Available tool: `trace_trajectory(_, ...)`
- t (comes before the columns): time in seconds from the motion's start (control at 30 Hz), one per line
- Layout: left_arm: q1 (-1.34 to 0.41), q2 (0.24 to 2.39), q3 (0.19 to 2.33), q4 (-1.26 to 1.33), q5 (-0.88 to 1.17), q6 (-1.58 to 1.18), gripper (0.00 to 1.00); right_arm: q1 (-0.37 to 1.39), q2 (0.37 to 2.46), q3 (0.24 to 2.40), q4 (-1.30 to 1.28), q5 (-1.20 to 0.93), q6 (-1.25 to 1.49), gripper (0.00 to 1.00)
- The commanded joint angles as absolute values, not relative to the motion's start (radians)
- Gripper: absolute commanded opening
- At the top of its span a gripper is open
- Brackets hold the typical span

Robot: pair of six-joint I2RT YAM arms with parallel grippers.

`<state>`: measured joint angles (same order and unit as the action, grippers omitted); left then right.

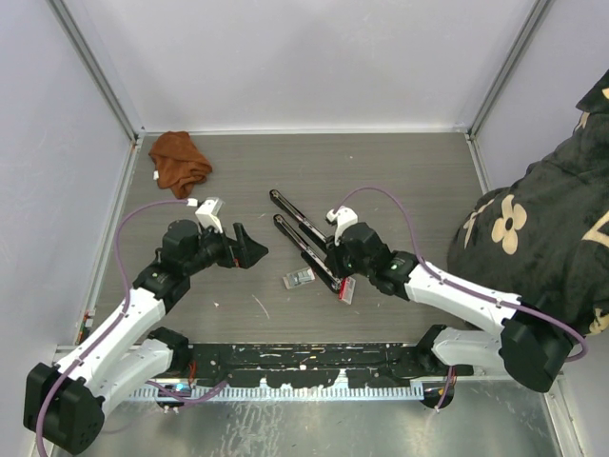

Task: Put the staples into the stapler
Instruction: Install the staple into the stapler.

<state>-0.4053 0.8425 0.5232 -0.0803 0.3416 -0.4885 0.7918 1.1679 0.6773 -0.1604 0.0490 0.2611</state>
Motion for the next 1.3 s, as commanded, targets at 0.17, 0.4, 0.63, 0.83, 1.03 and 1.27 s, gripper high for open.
trace_trajectory(0.17,-0.402,0.822,0.515,-0.045,0.32,-0.459,0.98,0.895,1.154,0.584,-0.059,0.267,0.307,0.23)
trace_trajectory(0.4,-0.402,0.802,0.514,-0.058,0.322,-0.459,0.98,0.917,1.112,0.499,0.029,0.338,0.305,0.23)
trace_trajectory(0.63,-0.402,0.812,0.516,-0.056,0.325,-0.462,0.98,0.917,1.078,0.476,0.077,0.343,0.298,0.23)
trace_trajectory(0.83,-0.402,0.816,0.518,-0.054,0.326,-0.462,0.98,0.919,1.079,0.435,0.132,0.313,0.301,0.23)
trace_trajectory(1.03,-0.402,0.814,0.519,-0.057,0.33,-0.462,0.98,0.923,1.07,0.399,0.161,0.313,0.299,0.23)
trace_trajectory(1.27,-0.402,0.809,0.519,-0.06,0.333,-0.462,0.98,0.927,1.07,0.381,0.183,0.326,0.289,0.23)
